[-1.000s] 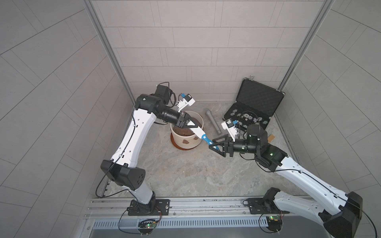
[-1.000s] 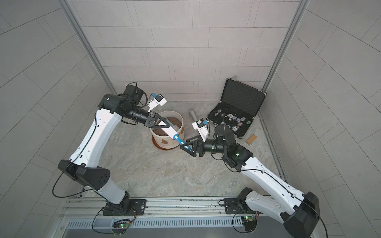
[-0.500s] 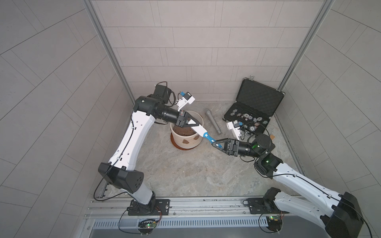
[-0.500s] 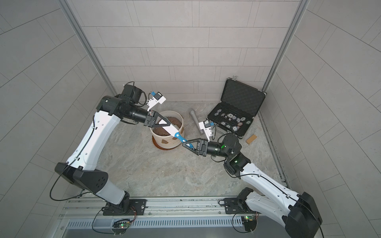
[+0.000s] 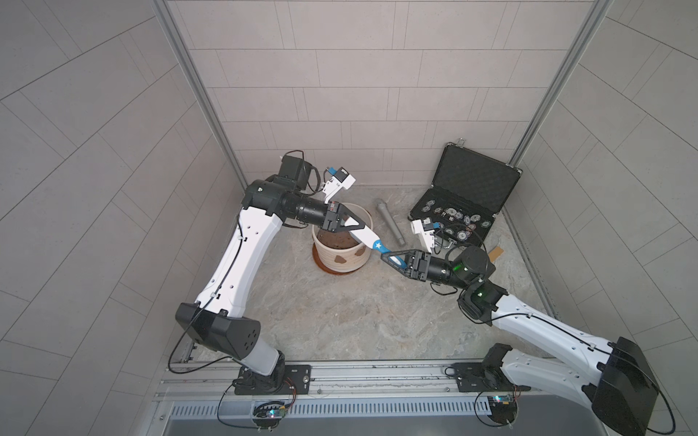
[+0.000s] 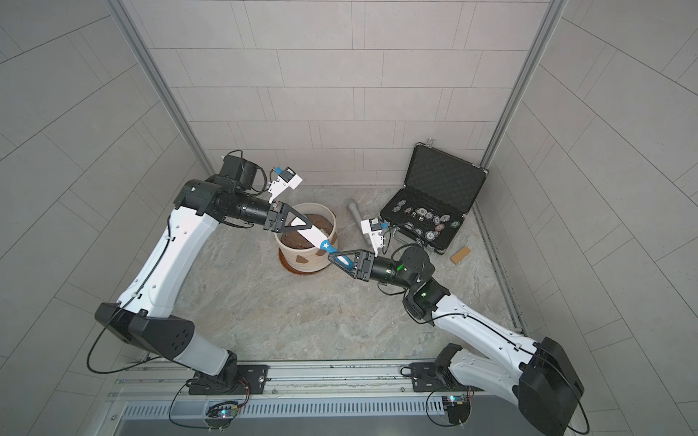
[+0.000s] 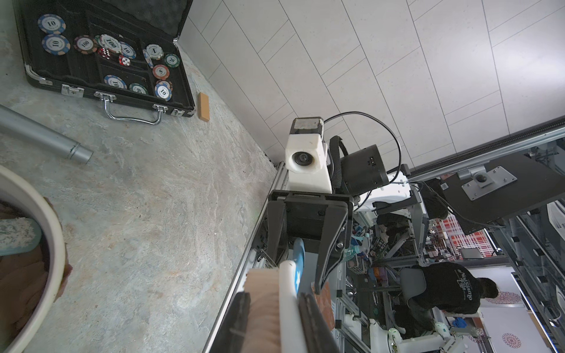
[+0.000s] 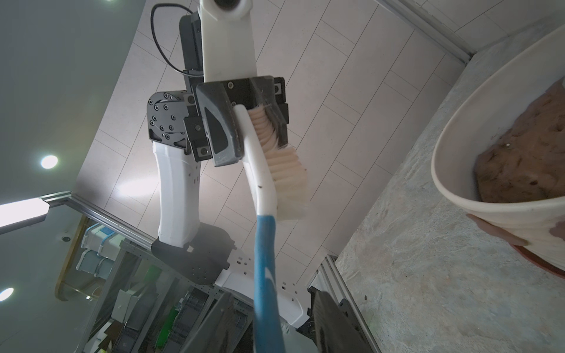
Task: Scrub the dried mud off the ceramic pot
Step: Adjust the brush.
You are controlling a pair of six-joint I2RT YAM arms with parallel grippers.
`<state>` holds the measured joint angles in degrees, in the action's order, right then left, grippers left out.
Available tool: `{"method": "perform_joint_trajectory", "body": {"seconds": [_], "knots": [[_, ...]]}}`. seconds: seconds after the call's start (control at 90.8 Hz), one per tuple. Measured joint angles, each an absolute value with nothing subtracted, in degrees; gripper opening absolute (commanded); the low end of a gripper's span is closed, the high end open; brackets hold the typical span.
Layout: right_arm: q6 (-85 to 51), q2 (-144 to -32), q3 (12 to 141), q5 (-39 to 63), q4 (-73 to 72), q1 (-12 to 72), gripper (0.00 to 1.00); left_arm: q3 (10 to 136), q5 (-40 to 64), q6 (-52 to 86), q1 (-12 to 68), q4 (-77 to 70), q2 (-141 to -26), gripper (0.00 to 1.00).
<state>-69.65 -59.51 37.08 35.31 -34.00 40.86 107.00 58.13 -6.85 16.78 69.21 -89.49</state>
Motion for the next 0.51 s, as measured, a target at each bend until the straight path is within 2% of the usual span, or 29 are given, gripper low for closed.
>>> {"method": "perform_joint_trajectory", "body": {"seconds": [0.209,0.319,0.363,0.429,0.506], "knots": [[-69.4,-59.5,37.1,33.9,-34.6,40.9,0.25,106.3,59.0,-6.4,16.5,67.9,-89.2,0.04],[-69.4,-59.6,37.2,33.6,-35.2,41.0,0.24,106.2,59.0,-6.2,16.5,67.7,-89.1,0.04],[-69.3,-59.6,37.2,33.6,-35.5,41.0,0.28,106.2,59.0,-6.2,16.5,67.7,-89.1,0.04],[-68.8,-59.6,37.2,33.4,-35.6,41.0,0.41,106.1,58.9,-6.2,16.5,67.7,-89.1,0.01],[-68.1,-59.3,37.5,33.6,-35.4,41.0,0.43,106.0,59.0,-6.3,16.0,67.7,-89.1,0.0]]}}
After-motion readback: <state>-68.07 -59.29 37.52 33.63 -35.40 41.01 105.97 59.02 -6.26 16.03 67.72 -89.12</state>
